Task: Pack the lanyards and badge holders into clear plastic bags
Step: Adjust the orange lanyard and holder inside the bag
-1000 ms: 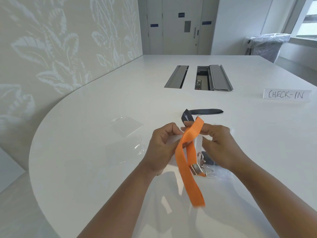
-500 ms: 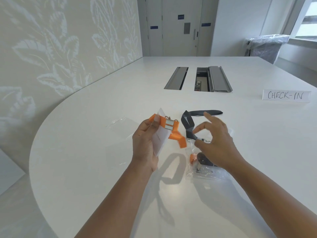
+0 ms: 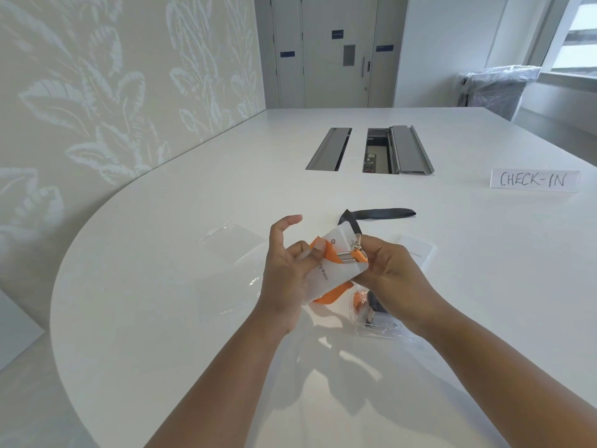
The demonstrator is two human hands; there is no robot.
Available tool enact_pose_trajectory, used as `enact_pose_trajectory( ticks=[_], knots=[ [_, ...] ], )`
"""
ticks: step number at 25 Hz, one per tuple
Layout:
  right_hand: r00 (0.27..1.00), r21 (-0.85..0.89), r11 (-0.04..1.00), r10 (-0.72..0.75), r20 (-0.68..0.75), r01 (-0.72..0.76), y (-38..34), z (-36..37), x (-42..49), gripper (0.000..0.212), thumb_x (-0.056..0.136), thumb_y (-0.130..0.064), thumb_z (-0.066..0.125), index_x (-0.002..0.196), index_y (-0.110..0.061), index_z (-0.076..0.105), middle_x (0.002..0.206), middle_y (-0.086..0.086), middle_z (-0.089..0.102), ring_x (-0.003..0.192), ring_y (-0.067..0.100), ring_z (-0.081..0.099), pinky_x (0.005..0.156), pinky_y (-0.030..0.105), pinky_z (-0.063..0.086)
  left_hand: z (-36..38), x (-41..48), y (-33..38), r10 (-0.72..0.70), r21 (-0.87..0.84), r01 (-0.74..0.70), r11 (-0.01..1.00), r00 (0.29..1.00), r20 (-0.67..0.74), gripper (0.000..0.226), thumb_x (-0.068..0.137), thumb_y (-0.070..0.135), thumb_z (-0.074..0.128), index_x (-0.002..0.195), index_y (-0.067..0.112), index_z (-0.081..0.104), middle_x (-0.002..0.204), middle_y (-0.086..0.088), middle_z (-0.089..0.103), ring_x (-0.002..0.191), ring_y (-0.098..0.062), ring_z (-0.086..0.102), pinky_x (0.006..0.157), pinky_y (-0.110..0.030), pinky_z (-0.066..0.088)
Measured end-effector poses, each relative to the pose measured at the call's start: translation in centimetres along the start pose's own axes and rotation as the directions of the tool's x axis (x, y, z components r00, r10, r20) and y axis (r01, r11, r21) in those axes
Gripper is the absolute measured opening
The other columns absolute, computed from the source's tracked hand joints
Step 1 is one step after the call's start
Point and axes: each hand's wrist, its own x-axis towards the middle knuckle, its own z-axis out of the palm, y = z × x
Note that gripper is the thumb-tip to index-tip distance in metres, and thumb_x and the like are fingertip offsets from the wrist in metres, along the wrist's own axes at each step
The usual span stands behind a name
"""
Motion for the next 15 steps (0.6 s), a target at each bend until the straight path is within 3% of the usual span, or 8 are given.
enact_pose_trajectory(
  ticks=[3,5,8,11,15],
  knots=[
    [0.996,0.009,0.996,0.084,-0.033,-0.084,-0.3,0.0,-0.1,0.041,0.090,0.001,0.067,0.122,-0.024,0.063,0.076,-0.010,0.073,0.058,0.002,0.065,0.053,0.011,0.047,0.2,0.0,-0.3,0.043,0.015,-0.044,0.999,0.996,0.078,0.035,0.089,0.021,0.070,0.116,0.033,0.050,0.070,-0.003,0.061,0.071,-0.017,0.061,0.066,-0.031,0.050],
    [0.995,-0.045,0.994,0.100,-0.017,-0.100,0.0,-0.2,0.0,0.045,0.083,-0.001,0.073,0.116,-0.030,0.066,0.075,-0.007,0.072,0.057,0.007,0.063,0.050,0.017,0.049,0.4,-0.3,-0.4,0.051,0.036,-0.056,0.998,0.990,0.128,0.025,0.087,0.024,0.065,0.110,0.026,0.053,0.073,-0.006,0.062,0.071,-0.017,0.060,0.065,-0.029,0.050],
    [0.991,-0.097,0.986,0.132,-0.012,-0.133,0.4,-0.4,0.2,0.030,0.070,-0.005,0.071,0.092,-0.024,0.075,0.071,0.013,0.067,0.049,0.023,0.058,0.044,0.031,0.050,0.6,-0.4,-0.4,0.077,0.103,-0.094,0.990,0.985,0.152,0.009,0.095,0.021,0.052,0.094,0.013,0.056,0.075,0.000,0.065,0.067,-0.013,0.058,0.062,-0.024,0.049],
    [0.986,-0.138,0.978,0.142,-0.090,-0.154,0.7,-0.4,0.3,0.022,0.061,-0.009,0.069,0.080,-0.019,0.073,0.070,0.002,0.067,0.050,0.020,0.060,0.047,0.030,0.050,0.7,-0.5,-0.3,0.092,0.143,-0.112,0.983,0.985,0.145,0.022,0.096,0.021,0.044,0.081,0.005,0.048,0.074,0.006,0.059,0.066,-0.011,0.052,0.063,-0.022,0.045],
    [0.987,-0.260,0.957,0.100,-0.128,-0.131,0.9,-0.5,0.2,0.031,0.084,0.002,0.064,0.078,-0.027,0.073,0.068,-0.002,0.072,0.050,0.007,0.064,0.047,0.018,0.049,0.6,-0.8,0.1,0.054,0.032,-0.060,0.998,0.986,0.157,0.029,0.084,0.041,0.061,0.087,0.013,0.053,0.074,0.011,0.064,0.069,-0.011,0.057,0.061,-0.024,0.046]
  ],
)
